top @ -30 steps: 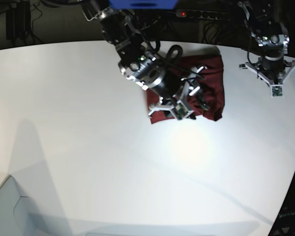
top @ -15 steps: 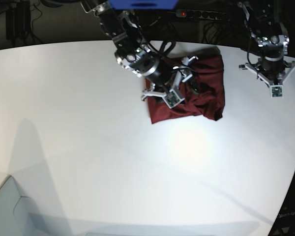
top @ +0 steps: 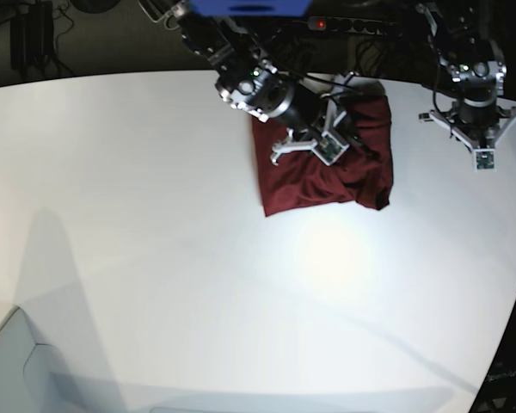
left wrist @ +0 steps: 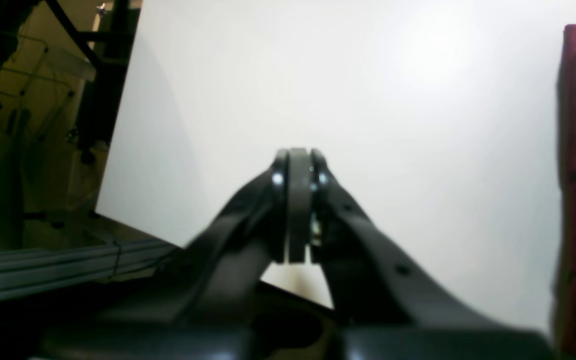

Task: Layout the t-shirt on the table in an organized manner, then fold the t-shirt properly
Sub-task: 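Press the folded bundle flat with the right gripper and release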

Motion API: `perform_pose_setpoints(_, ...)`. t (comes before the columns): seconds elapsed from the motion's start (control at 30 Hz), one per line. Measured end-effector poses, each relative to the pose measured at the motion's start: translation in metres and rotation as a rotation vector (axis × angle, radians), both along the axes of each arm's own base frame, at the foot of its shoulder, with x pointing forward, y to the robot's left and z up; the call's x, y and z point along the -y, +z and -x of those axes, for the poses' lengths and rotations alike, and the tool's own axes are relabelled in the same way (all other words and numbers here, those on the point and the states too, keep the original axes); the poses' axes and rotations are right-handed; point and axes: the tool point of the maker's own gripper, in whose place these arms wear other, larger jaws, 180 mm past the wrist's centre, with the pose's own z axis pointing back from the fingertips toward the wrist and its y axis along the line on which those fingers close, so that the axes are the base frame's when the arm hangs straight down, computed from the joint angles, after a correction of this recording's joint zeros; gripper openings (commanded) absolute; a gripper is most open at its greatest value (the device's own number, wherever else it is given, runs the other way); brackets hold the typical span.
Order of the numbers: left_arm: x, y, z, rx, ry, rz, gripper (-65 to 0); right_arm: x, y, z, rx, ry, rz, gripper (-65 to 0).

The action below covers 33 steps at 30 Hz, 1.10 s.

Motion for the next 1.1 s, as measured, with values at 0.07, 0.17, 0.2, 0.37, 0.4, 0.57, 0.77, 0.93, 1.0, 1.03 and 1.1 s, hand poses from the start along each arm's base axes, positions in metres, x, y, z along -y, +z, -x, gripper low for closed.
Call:
perform_pose_setpoints(0.07,0.0,0.0,0.0,0.0,0.0,0.0,-65.0,0.0,0.001,-0.003,0.007,0.001,0.002,-65.0)
perform_pose_setpoints(0.17,0.0,0.0,0.0,0.0,0.0,0.0,-65.0,0.0,0.004,-0.007,0.019,0.0,0.001,-65.0)
perform_pose_setpoints(0.2,0.0,0.0,0.0,0.0,0.0,0.0,-65.0,0.0,0.004,-0.007,0.019,0.0,0.001,-65.0)
perform_pose_setpoints(0.37,-0.004,0.003,-0.001,0.0,-0.004,-0.015,-65.0,-0.012,0.005,0.009,0.026,0.06,0.004,-65.0)
perform_pose_setpoints(0.4,-0.004,0.003,-0.001,0.0,-0.003,-0.015,-65.0,-0.02,0.006,0.018,0.03,0.094,0.002,-65.0)
perform_pose_setpoints(0.57,-0.015,0.006,0.004,0.004,0.027,-0.026,-65.0,-0.04,0.01,0.049,0.036,0.202,-0.007,-65.0)
perform_pose_setpoints(0.77,-0.016,0.006,0.005,0.004,0.03,-0.028,-65.0,-0.043,0.0,0.056,0.015,0.222,0.01,-60.8)
perform_pose_setpoints(0.93,-0.015,0.006,0.005,0.004,0.031,-0.024,-64.6,-0.042,-0.004,0.058,0.006,0.223,0.019,-45.7)
perform_pose_setpoints(1.0,-0.014,0.005,0.005,0.004,0.031,-0.022,-64.5,-0.042,-0.004,0.058,0.006,0.223,0.018,-41.8)
perform_pose_setpoints(1.03,-0.014,0.005,0.005,0.003,0.031,-0.022,-64.5,-0.042,-0.004,0.058,0.007,0.223,0.018,-40.6)
perform_pose_setpoints(1.1,-0.011,0.006,0.004,0.016,0.027,0.0,-64.5,-0.041,-0.001,0.056,0.016,0.222,0.016,-38.7)
